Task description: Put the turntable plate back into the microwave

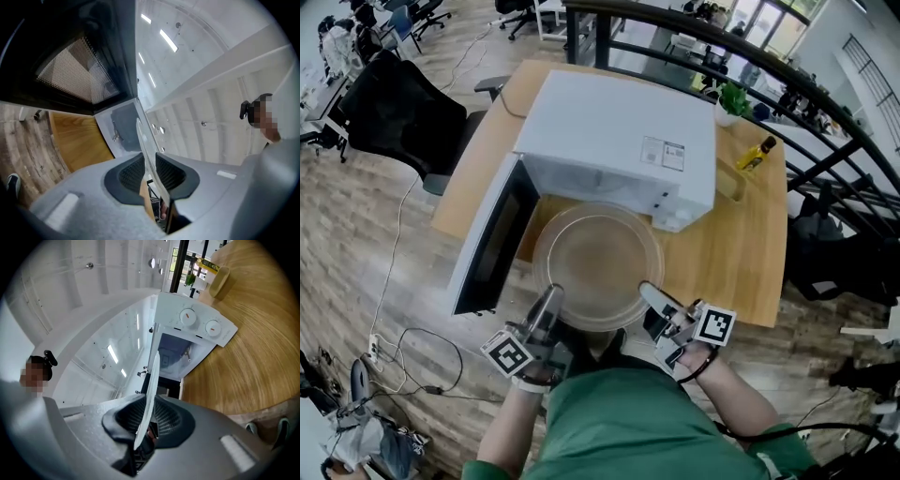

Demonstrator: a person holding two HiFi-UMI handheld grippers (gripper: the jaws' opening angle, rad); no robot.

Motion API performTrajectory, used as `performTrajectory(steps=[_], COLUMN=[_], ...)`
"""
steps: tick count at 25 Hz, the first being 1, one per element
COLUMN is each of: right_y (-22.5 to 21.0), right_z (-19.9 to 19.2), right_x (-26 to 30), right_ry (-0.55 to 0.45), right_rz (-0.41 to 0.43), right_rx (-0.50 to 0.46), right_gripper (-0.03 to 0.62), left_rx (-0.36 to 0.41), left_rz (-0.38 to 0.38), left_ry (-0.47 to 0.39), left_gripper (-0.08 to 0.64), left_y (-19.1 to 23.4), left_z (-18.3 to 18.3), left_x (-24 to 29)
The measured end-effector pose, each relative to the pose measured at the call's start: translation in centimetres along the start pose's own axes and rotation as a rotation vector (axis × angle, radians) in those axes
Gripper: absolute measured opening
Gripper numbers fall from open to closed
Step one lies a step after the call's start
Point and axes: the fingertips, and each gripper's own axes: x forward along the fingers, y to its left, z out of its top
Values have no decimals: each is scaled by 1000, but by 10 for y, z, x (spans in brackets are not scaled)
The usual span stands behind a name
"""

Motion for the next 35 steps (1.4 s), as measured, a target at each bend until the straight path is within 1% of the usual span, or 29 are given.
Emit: performTrajectory(steps=[4,7,8,11,13,18,25,30,35], right_y=[-14,-22,-25,-32,-37,-46,-52,-73,-88], right_z=[7,12,13,18,22,25,28,38,53], right_x=[15,28,32,38,40,49,66,72,75], right_ry=[-36,-69,-80,-107,-121,-144,-147,-145,-127], right_rz=[-22,-28,-27,-25,-30,-44,-41,-37,-24], right_rx=[-6,14,25,42,38,29,14,33,47], right_gripper=[54,54,54,54,54,54,55,57,58], left_rx=[-9,-12,-21,-83,-77,-96,-119,-110,-106], left_rz=[-9,-15,-18,-39,-37,-48,-47,-42,3], left_ry=[51,84,93,113,138,181,194,179,162], left_gripper=[82,81,83,81,78,78,75,77,75], left_y=[19,29,33,40,43,58,74,85,93], left_z=[11,23,26,30,32,35,44,44,41], left_x=[17,29,33,44,50,57,61,77,91])
